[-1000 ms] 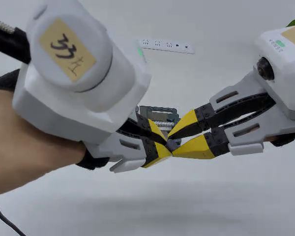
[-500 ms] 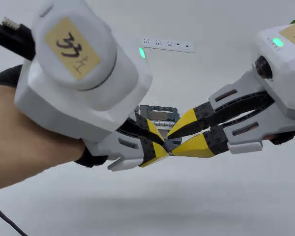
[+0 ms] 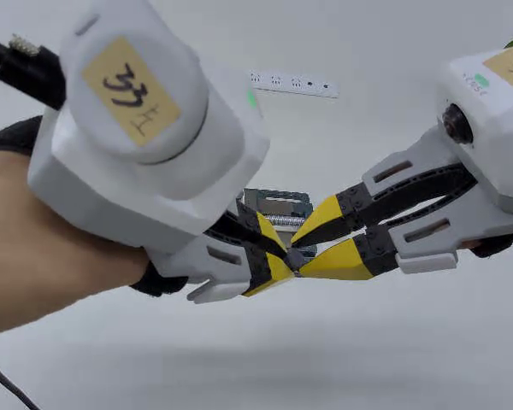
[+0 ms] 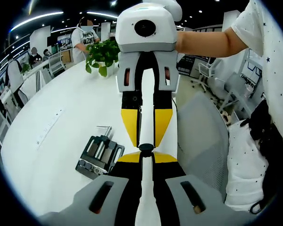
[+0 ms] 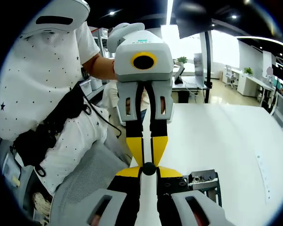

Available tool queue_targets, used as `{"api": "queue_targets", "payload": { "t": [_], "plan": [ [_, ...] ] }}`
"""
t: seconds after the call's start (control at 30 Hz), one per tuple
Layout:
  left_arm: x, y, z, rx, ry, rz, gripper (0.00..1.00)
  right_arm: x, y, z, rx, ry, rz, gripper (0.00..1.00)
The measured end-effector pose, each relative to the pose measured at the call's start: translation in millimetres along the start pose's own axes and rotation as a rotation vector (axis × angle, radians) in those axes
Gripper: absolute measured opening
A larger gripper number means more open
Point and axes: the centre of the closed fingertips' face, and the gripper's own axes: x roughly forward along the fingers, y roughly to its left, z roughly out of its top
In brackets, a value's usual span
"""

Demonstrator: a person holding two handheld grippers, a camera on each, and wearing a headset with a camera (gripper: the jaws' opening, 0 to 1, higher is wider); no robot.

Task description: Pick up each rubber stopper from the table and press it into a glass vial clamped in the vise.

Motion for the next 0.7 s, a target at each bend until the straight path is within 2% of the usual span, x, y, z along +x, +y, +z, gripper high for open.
{"api": "queue_targets", "payload": {
  "t": [0.47,0.7],
  "plan": [
    [-0.9,-6.3,1.6,0.007,0.004,-0.007,0.03,2.0,1.0,0.4,-0.006,0.008,0.009,0.07],
    [-1.6,-4.6,-1.0,0.013,0.009,-0.011,0.03,3.7,2.1,1.3,-0.01,0.015,0.012,0.07]
  ]
}}
